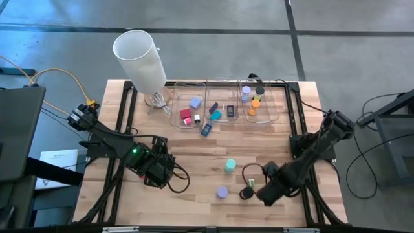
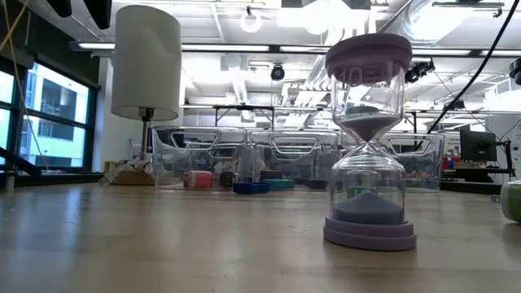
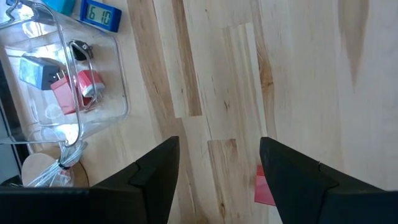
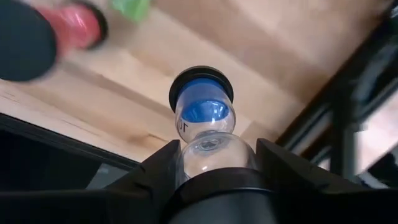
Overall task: Pick & Place Office items
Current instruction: Put the blue hourglass into the right transparent bin
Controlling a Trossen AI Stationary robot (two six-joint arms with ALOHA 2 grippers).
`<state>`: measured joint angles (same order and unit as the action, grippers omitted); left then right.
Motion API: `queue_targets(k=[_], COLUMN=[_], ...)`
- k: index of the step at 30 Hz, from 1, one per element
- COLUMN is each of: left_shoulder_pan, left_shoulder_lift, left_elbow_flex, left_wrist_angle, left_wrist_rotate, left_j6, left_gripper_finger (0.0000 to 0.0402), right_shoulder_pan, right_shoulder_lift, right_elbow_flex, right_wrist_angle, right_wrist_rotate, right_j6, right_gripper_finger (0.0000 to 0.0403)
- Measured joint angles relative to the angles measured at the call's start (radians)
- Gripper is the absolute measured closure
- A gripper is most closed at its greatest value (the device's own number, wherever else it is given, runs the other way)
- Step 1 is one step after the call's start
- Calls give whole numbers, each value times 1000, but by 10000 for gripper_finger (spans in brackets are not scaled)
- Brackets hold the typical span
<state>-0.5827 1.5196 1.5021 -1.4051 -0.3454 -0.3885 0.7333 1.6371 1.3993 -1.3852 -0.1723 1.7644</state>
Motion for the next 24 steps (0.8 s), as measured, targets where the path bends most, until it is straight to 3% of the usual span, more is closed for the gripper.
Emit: queue_targets(k=[4,9,18,24], left_shoulder_pan=[0,0,0,31], left_shoulder_lift=[0,0,0,0], left_elbow_flex=[0,0,0,0], left_wrist_angle=[0,0,-1,-1], left_wrist_rotate=[5,19,21,105], left_j6=[0,0,13,108], left_gripper_finger=[188,188,188,188], right_shoulder_pan=[-82,-224,-554,-742], right_shoulder_lift=[-1,-43,-67,-65], right_elbow_flex=[125,181,188,188], right_wrist_angle=[-185,-178,-187,-187], right_wrist_rotate=[67,164,242,306], right_j6=[-96,-283,-620,-824], right_gripper_finger=[218,218,218,218])
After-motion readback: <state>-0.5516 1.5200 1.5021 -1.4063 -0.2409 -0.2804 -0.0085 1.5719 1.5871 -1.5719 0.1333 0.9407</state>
